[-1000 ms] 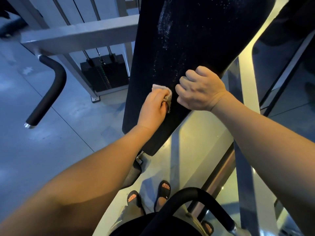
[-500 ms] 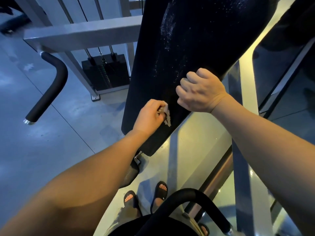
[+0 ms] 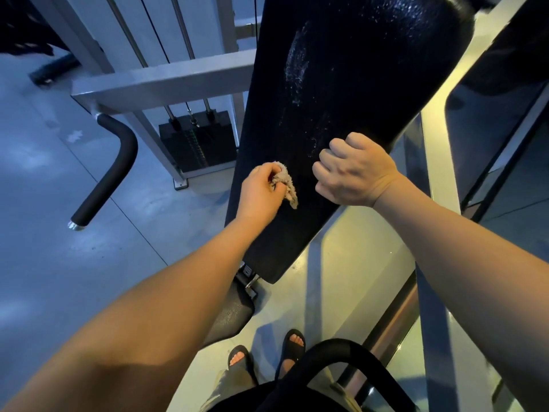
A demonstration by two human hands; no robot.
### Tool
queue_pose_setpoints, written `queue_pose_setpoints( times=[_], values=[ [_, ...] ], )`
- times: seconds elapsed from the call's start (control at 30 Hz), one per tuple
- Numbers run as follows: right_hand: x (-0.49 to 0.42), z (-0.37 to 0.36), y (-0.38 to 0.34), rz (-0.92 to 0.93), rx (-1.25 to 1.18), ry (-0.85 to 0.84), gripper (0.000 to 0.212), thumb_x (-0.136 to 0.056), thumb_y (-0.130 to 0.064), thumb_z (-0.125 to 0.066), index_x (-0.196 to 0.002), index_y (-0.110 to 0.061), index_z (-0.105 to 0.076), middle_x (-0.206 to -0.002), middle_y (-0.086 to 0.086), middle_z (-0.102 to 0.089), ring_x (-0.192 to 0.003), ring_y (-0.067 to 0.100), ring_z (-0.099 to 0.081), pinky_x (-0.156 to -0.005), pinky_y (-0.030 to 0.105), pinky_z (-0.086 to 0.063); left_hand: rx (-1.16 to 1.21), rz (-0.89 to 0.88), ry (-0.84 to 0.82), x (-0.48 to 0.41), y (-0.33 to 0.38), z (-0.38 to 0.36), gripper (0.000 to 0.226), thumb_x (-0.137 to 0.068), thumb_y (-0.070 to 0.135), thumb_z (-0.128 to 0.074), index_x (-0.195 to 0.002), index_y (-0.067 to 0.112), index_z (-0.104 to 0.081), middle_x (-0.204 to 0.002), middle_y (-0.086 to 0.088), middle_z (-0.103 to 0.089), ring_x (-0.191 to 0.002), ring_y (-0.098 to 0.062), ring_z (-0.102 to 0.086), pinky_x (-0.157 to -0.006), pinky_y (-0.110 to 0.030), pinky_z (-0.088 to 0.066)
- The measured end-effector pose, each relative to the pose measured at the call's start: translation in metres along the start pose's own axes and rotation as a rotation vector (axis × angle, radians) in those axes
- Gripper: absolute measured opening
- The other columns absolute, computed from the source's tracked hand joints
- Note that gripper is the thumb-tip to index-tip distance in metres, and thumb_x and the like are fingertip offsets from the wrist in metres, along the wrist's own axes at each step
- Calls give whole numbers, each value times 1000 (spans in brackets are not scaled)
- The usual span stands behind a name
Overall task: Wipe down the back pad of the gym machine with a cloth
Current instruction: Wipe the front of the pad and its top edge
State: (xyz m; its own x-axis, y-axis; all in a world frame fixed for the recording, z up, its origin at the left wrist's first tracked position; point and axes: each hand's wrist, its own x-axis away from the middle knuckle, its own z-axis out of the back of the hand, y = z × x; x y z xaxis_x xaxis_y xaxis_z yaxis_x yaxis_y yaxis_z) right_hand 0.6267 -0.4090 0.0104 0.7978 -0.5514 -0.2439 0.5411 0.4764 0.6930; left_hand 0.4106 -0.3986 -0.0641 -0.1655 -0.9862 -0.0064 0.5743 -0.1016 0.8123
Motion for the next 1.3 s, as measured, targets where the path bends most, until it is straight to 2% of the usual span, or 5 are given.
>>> queue_pose_setpoints(
  times=[0.43,0.7,1.0,1.17,1.3],
  values=[
    [0,-1,1,-35,-40,35,35,-100,-25,-39,-67,-15,-43,-63,4,-44,-63,24,-38,-63,36,-28,4,38,-22,17,-17,-13,22,-92,14,-66,-109,27,-64,-109,9,-59,-91,1,-57,-83,-16,-51],
    [1,-2,0,-54,-16,60,33,-101,-23,-35,-69,-14,-33,-64,3,-36,-66,24,-29,-64,36,-22,42,-24,326,-38,13,9,31,-94,0,-50,-119,15,-60,-120,4,-49,-93,1,-50,-79,1,-36],
    [3,-4,0,-13,-29,26,37,-102,-26,-36,-68,-14,-46,-65,4,-47,-63,23,-41,-63,36,-31,203,292,218,-12,-34,-18,14,-91,15,-58,-96,27,-61,-104,-7,-66,-88,-17,-67,-83,-41,-59],
    [2,-3,-1,-32,0,45,36,-100,-25,-36,-67,-15,-45,-63,3,-46,-63,23,-42,-63,36,-28,265,211,258,-11,-14,-12,29,-95,15,-58,-121,29,-58,-121,6,-52,-96,5,-57,-79,1,-42],
    [3,-4,-1,-26,-6,22,36,-101,-25,-35,-68,-13,-45,-64,3,-47,-64,23,-41,-64,36,-31,321,313,278,4,-25,-33,28,-97,13,-59,-121,27,-56,-119,8,-53,-99,-2,-58,-84,-9,-50]
  ],
)
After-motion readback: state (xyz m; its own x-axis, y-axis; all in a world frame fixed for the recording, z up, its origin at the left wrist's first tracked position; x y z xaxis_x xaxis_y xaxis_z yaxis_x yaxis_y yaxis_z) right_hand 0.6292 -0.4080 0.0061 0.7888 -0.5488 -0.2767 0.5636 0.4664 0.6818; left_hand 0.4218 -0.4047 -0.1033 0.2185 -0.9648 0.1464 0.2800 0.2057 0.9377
